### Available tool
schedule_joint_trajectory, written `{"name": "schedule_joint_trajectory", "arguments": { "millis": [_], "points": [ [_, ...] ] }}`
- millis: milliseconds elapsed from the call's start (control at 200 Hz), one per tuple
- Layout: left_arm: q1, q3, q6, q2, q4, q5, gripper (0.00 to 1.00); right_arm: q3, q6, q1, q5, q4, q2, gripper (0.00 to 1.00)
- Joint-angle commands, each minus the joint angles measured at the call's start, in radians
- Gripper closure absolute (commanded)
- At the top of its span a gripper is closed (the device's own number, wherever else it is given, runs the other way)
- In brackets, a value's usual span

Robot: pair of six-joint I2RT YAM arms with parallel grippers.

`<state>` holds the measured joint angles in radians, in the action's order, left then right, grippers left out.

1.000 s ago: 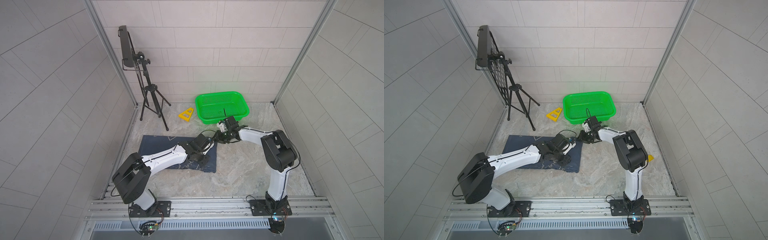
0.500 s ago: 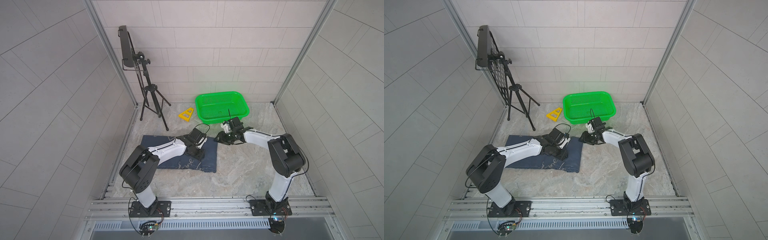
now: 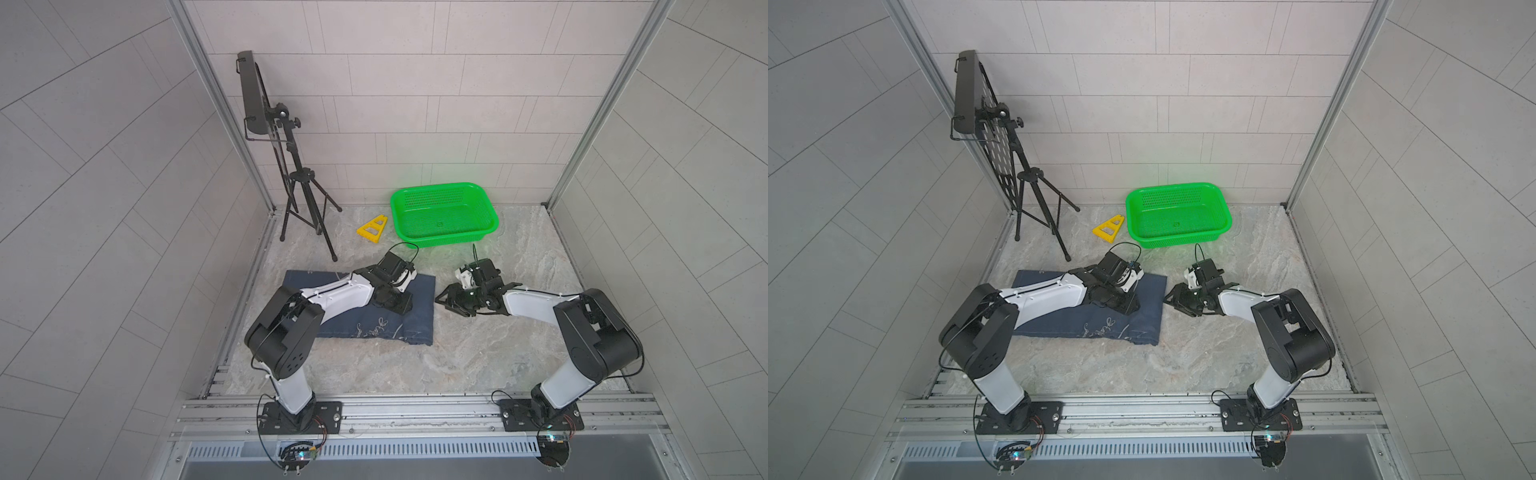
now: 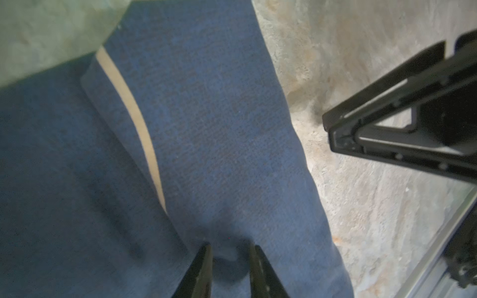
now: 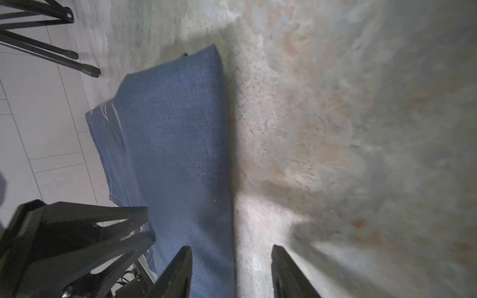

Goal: Roll up the pillowcase
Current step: Roll the pillowcase at the center of the board.

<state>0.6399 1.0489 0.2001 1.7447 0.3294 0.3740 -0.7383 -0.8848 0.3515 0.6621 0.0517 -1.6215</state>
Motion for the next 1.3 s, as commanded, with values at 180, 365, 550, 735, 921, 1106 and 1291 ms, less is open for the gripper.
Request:
{"name": "schedule_joint_trajectory", "arguments": {
  "millis": [180, 365, 550, 735, 921, 1106, 1291],
  "points": [
    [-0.022, 0.094, -0.006, 0.013, 0.032, 0.023, 0.91, -0.005, -0.034, 0.010, 0.008, 0.055, 0.000, 0.46],
    [-0.027, 0.152, -0.062, 0.025, 0.123, 0.007, 0.96, 0.004, -0.051, 0.016, 0.016, 0.086, -0.022, 0.46],
    [-0.043, 0.171, -0.112, 0.044, 0.184, -0.011, 0.96, 0.004, -0.057, 0.017, 0.022, 0.101, -0.035, 0.46],
    [-0.059, 0.187, -0.163, 0.096, 0.204, -0.032, 0.95, -0.006, -0.056, 0.029, 0.031, 0.105, -0.057, 0.46],
    [-0.070, 0.181, -0.191, 0.130, 0.191, -0.079, 0.95, -0.015, -0.073, 0.044, 0.052, 0.152, -0.110, 0.45],
    [-0.076, 0.194, -0.213, 0.158, 0.181, -0.126, 0.93, -0.010, -0.138, 0.048, 0.094, 0.291, -0.171, 0.42],
    [-0.076, 0.182, -0.227, 0.175, 0.181, -0.152, 0.92, -0.013, -0.198, 0.048, 0.142, 0.437, -0.232, 0.42]
  ]
}}
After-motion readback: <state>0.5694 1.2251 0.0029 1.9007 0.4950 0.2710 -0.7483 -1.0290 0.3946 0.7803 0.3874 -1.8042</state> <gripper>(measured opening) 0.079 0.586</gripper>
